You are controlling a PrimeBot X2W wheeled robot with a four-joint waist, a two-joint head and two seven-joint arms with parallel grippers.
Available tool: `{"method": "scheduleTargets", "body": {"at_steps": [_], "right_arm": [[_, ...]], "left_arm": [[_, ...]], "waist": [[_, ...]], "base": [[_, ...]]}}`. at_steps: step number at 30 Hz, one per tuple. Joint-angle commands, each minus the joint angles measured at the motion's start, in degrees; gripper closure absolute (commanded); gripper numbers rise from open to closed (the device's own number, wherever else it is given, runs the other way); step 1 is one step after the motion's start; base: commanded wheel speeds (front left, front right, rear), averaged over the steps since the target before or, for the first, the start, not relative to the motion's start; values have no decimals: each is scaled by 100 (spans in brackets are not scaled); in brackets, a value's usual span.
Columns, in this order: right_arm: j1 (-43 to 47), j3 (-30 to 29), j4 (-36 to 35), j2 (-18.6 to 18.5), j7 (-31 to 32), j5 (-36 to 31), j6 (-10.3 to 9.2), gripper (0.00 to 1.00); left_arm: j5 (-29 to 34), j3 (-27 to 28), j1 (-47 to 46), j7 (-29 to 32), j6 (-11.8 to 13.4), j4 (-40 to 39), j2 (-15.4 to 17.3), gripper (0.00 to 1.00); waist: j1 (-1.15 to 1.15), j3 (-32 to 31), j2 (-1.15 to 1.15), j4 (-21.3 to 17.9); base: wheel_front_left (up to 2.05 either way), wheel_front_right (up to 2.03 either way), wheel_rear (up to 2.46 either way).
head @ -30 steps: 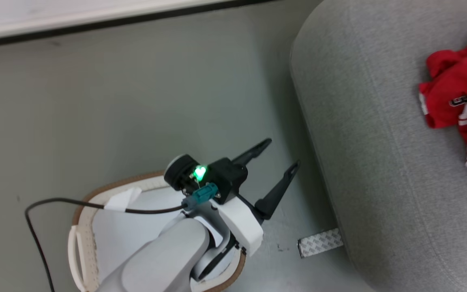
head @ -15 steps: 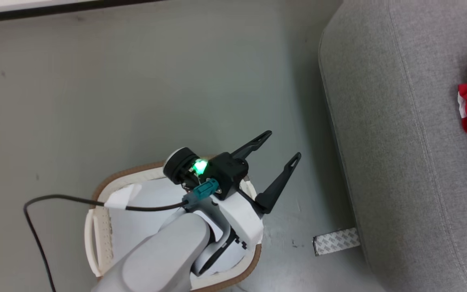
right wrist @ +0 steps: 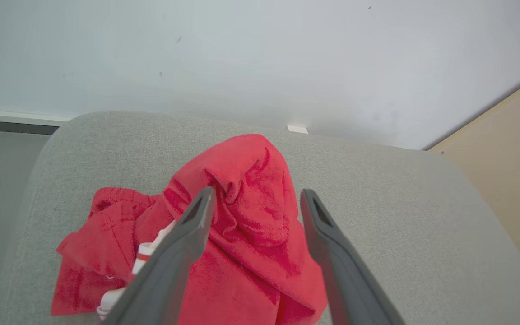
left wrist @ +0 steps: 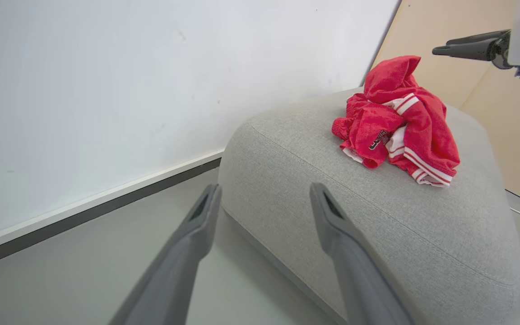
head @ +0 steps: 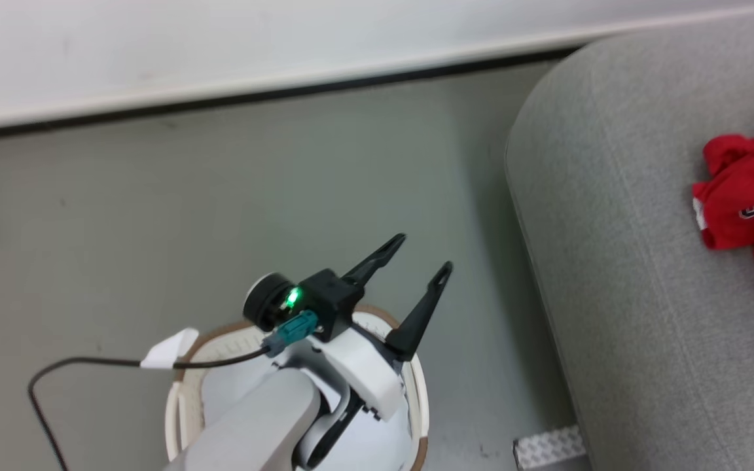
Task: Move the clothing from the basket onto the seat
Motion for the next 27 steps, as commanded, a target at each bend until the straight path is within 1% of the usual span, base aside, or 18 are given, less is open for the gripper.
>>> {"method": "scheduleTargets", "body": {"at_steps": [1, 6, 7, 9, 14, 18, 21, 23, 25, 27], "right_arm": [[-11, 35, -36, -77, -25, 37, -13, 0], [116, 259, -729, -170, -169, 159, -13, 0], [181, 285, -859, -171, -204, 196, -13, 0], [283, 331, -1150, -181, -272, 276, -13, 0], [677, 262, -1832, -56, -622, 466, -13, 0], [1108, 32, -2233, 123, -1021, 434, -13, 0], [1581, -240, -2475, 351, -1331, 323, -13, 0], [1929, -528, -2606, 517, -1547, 178, -13, 0], [2351, -924, -2719, 797, -1723, -82, -13, 0], [2882, -1335, -2879, 1209, -1790, -282, -13, 0]], "left_arm": [[-94, 8, 108, -41, 17, 27, 54, 0], [-301, 178, 496, -188, 83, -27, 66, 0], [-396, 206, 597, -199, 43, -49, 59, 0], [-493, 277, 746, -218, 44, -120, 77, 0], [-704, 449, 1148, -265, 96, -256, 159, 0], [-848, 766, 1428, -296, 245, -431, 258, 0], [-963, 1093, 1676, -303, 351, -560, 342, 0], [-967, 1358, 1856, -308, 445, -676, 406, 0], [-898, 1598, 2094, -307, 435, -816, 435, 0], [-805, 1946, 2339, -309, 471, -910, 448, 0]], "waist": [[1, -420, 0, 47], [1, -1156, 0, 170], [1, -1309, 0, 202], [1, -1554, 0, 258], [1, -2030, 0, 372], [1, -2214, 0, 447], [1, -2326, 0, 509], [1, -2371, 0, 543], [1, -2414, 0, 568], [1, -2434, 0, 589]], "base": [[0, 0, 0], [0, 0, 0], [0, 0, 0], [0, 0, 0], [0, 0, 0], [0, 0, 0], [0, 0, 0], [0, 0, 0], [0, 0, 0], [0, 0, 0]]}}
